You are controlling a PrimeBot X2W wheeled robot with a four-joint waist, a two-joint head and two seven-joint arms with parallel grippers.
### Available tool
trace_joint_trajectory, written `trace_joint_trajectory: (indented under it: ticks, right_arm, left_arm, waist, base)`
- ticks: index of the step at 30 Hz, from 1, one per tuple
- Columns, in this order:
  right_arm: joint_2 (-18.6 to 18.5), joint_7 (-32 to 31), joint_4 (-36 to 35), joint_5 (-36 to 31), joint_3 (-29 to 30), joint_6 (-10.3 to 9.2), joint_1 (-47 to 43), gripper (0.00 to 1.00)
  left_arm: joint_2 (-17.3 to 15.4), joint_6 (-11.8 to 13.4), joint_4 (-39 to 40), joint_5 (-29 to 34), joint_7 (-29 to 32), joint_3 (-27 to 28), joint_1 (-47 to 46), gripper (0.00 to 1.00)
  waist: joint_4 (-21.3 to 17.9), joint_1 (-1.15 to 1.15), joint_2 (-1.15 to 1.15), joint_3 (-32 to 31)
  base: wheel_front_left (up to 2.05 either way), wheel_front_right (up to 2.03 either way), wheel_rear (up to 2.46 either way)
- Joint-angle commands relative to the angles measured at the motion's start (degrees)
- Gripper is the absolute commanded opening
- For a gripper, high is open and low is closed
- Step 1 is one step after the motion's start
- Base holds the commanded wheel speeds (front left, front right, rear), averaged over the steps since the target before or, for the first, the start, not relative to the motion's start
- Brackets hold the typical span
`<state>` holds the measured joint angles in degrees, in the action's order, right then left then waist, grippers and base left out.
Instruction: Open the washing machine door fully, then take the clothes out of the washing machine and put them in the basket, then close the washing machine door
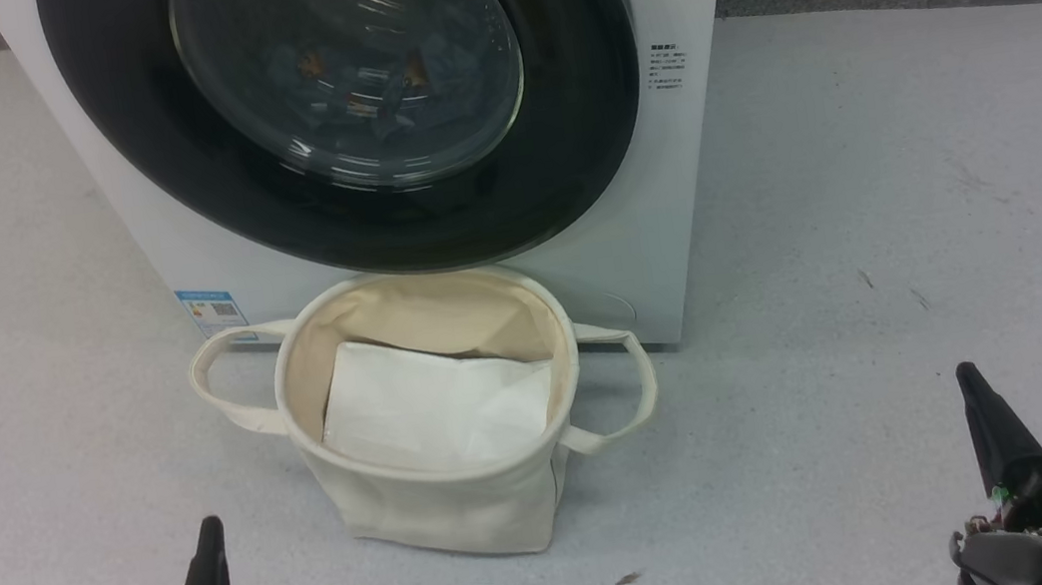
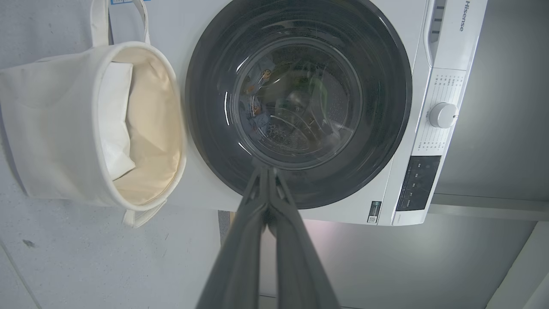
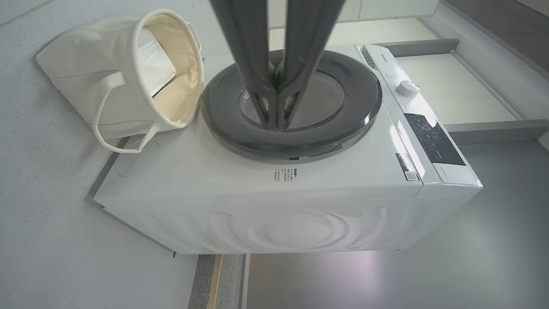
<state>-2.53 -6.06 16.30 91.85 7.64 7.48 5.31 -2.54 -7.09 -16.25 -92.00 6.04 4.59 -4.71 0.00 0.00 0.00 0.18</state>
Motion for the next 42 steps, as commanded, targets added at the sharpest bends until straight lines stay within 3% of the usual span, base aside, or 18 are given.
trace_joint_trajectory:
  ticks: [1, 42]
  right_arm:
    - [-0.3, -0.4, -2.3, 0.3, -1.1, 0.01, 0.9, 0.00]
    - [-0.3, -0.4, -2.3, 0.3, -1.1, 0.01, 0.9, 0.00]
  left_arm:
    - [-0.3, -0.4, 2.2, -0.2, 0.4, 1.9, -1.5, 0.00]
    - [-0.3, -0.4, 2.2, -0.2, 0.4, 1.9, -1.5, 0.00]
  waist:
    - [0.0, 0.00, 0.00, 0.0]
    - [0.0, 0.00, 0.00, 0.0]
  base:
    - [0.00, 0.00, 0.00]
    - [0.00, 0.00, 0.00]
